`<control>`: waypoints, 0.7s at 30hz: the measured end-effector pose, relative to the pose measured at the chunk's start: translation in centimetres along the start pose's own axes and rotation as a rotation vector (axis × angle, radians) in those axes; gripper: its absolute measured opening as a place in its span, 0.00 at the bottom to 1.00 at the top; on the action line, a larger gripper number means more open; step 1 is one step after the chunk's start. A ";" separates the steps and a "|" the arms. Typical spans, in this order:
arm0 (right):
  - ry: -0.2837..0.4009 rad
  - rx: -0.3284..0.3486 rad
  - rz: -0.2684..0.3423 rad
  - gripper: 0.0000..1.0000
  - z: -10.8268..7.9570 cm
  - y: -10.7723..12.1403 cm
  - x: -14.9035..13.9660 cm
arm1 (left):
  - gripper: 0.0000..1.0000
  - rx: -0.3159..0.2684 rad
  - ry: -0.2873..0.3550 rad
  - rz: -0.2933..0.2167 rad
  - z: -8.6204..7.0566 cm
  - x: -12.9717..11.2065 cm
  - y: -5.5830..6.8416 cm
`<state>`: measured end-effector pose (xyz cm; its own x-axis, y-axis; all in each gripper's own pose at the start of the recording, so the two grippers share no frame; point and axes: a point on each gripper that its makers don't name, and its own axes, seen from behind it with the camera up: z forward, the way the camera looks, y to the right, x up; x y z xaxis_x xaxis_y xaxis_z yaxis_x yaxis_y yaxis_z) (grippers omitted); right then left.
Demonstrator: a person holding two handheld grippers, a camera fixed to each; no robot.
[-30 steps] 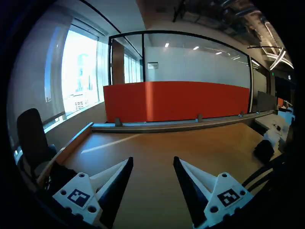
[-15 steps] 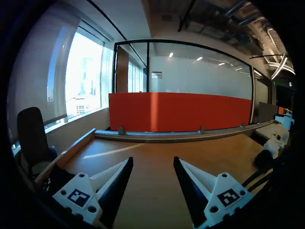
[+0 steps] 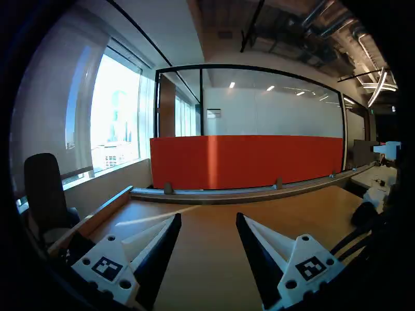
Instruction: Fold towel
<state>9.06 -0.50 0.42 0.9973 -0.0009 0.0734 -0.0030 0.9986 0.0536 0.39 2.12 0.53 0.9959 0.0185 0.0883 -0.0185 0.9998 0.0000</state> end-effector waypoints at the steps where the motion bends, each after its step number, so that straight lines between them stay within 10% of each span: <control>1: 0.003 -0.002 0.003 1.00 0.0 -0.1 0.2 | 0.78 0.000 0.002 0.000 0.1 -0.4 -0.1; 21: 0.019 -0.056 0.068 1.00 0.6 -1.2 -2.6 | 0.78 0.034 0.077 -0.004 1.2 -8.4 -2.4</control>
<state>6.43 -1.75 0.81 0.9961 0.0679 0.0562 -0.0676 0.9977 -0.0072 -8.08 -0.48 1.00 0.9998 0.0160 0.0112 -0.0164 0.9993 0.0337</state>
